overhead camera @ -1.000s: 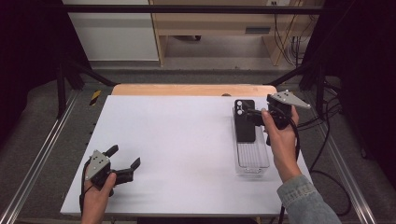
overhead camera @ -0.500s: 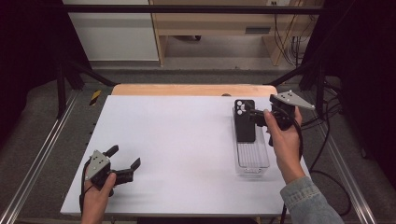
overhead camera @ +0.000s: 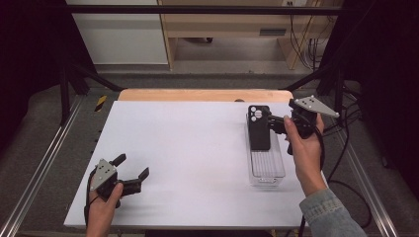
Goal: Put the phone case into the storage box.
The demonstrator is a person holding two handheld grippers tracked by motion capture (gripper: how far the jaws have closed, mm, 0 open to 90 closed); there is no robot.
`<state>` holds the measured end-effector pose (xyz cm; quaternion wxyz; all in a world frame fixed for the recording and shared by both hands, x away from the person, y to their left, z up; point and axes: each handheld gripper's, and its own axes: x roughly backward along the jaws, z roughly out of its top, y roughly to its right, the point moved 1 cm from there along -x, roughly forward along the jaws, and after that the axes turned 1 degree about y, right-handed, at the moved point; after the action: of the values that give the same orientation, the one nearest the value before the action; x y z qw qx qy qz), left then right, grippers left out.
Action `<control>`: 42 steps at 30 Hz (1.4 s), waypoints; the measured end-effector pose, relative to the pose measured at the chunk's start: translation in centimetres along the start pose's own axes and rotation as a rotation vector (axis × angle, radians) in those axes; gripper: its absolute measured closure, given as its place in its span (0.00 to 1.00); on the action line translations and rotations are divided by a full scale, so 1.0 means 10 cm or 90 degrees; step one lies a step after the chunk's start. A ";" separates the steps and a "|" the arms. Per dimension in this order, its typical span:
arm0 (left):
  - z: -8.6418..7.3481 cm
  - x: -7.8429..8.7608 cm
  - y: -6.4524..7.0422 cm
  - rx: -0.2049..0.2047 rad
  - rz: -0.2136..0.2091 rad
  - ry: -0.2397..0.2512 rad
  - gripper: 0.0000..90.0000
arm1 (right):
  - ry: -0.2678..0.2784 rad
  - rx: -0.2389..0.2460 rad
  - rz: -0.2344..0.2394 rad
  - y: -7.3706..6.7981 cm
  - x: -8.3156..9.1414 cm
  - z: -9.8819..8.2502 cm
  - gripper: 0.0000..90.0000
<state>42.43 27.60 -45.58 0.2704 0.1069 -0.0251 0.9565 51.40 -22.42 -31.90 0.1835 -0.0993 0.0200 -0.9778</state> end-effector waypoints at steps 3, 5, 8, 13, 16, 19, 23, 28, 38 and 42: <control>0.00 0.00 0.00 0.002 0.001 0.000 0.02 | 0.003 0.004 0.002 0.00 0.02 0.02 0.03; 0.00 0.00 0.00 0.002 0.002 0.000 0.02 | 0.004 0.010 0.008 0.00 0.04 0.02 0.04; 0.00 0.00 0.00 0.002 0.002 0.000 0.02 | 0.008 0.017 0.015 0.00 0.06 0.04 0.04; 0.00 0.00 0.00 0.002 0.001 -0.001 0.02 | 0.025 0.039 0.032 0.00 0.10 0.05 0.04; 0.00 0.00 0.00 0.003 0.001 0.000 0.02 | 0.031 0.043 0.033 0.01 0.12 0.05 0.04; 0.00 0.00 0.00 0.003 0.002 0.000 0.02 | 0.033 0.046 0.034 0.02 0.14 0.06 0.04; 0.00 -0.01 0.01 0.001 -0.001 -0.001 0.02 | 0.040 0.046 0.041 0.02 0.18 0.07 0.04; 0.00 0.00 0.01 -0.003 -0.002 -0.001 0.02 | 0.040 0.051 0.046 0.03 0.23 0.07 0.04; 0.02 0.03 0.01 -0.022 -0.009 0.000 0.02 | 0.047 0.052 0.047 0.07 0.33 0.09 0.03; 0.03 0.07 -0.04 -0.016 -0.003 0.010 0.02 | 0.051 0.052 0.050 0.09 0.37 0.10 0.03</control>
<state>42.10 28.27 -45.16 0.2742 0.0957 -0.0350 0.9563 48.51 -24.58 -30.26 0.2247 -0.0514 -0.0091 -0.9730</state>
